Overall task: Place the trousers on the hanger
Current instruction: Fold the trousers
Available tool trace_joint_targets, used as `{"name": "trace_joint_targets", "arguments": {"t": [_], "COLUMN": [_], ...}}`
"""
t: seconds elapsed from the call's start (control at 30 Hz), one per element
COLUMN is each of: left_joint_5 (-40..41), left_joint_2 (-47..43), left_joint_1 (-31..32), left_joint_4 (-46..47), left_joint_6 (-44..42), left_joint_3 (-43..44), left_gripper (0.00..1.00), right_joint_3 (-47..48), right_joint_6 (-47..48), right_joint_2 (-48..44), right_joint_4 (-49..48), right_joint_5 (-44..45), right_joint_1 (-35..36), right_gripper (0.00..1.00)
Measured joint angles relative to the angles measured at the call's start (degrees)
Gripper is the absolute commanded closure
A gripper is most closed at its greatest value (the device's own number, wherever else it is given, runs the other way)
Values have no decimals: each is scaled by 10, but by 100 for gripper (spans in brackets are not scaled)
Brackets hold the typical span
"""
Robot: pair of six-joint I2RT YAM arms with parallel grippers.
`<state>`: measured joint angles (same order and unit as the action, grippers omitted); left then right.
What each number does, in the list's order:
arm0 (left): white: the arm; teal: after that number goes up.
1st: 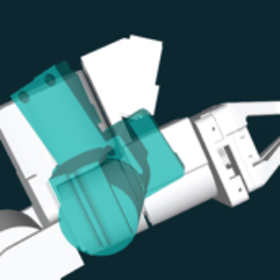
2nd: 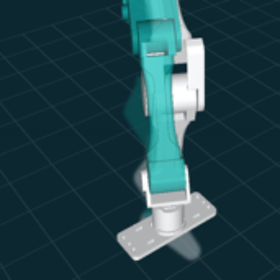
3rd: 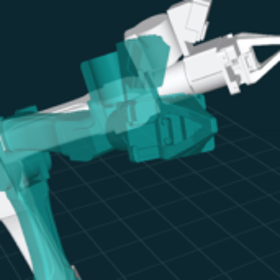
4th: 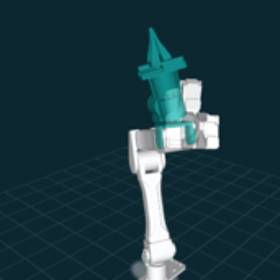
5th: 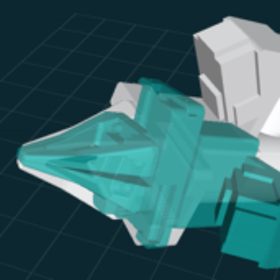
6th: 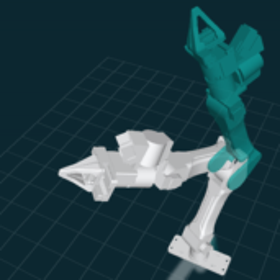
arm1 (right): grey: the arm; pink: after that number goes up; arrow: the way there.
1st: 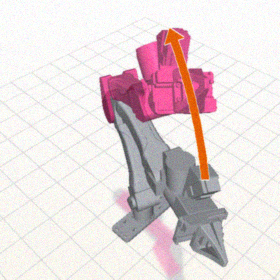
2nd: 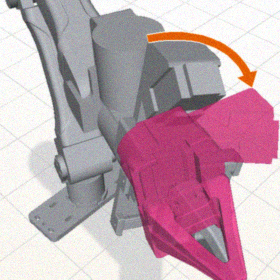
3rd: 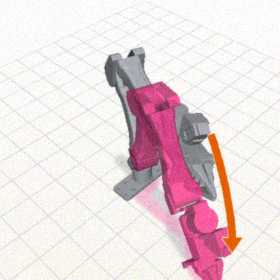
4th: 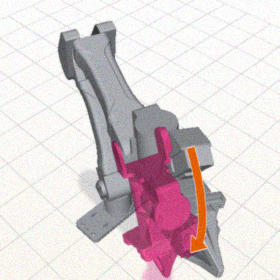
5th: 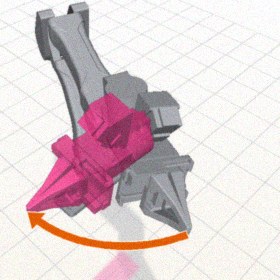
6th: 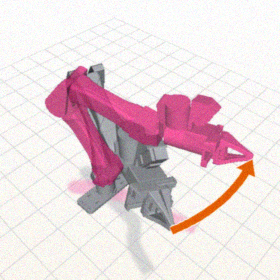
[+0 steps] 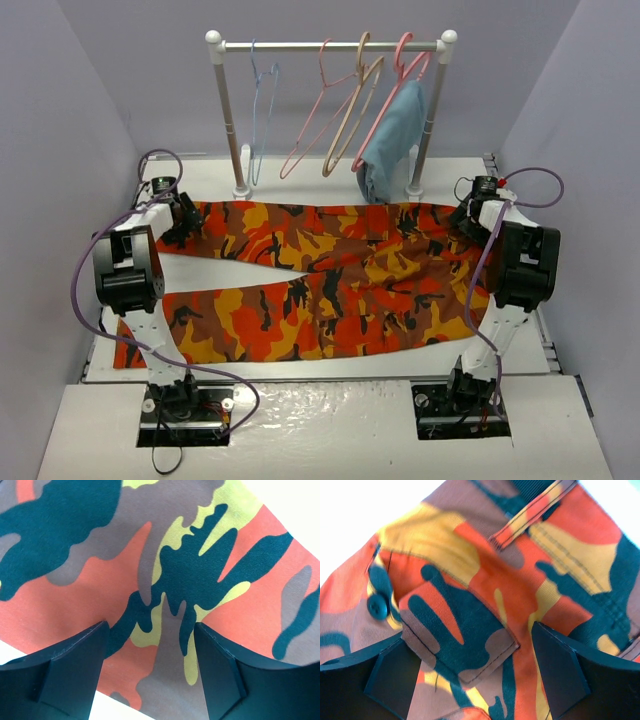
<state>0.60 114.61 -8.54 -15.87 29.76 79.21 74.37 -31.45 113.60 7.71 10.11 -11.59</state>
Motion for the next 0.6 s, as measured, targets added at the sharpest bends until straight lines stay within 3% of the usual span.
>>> {"name": "trace_joint_targets", "arguments": {"t": [0.23, 0.6], "left_joint_5": [-6, -12], "left_joint_2": [-41, -64], "left_joint_1": [-44, -57], "left_joint_4": [-10, -30], "left_joint_6": [38, 47], "left_joint_3": [-53, -69], "left_gripper": [34, 30], "right_joint_3": [22, 26], "right_joint_6": [-2, 0], "right_joint_2": [15, 8], "right_joint_4": [-2, 13], "right_joint_5": [-1, 2], "right_joint_1": [-20, -23], "right_gripper": [18, 16]}}
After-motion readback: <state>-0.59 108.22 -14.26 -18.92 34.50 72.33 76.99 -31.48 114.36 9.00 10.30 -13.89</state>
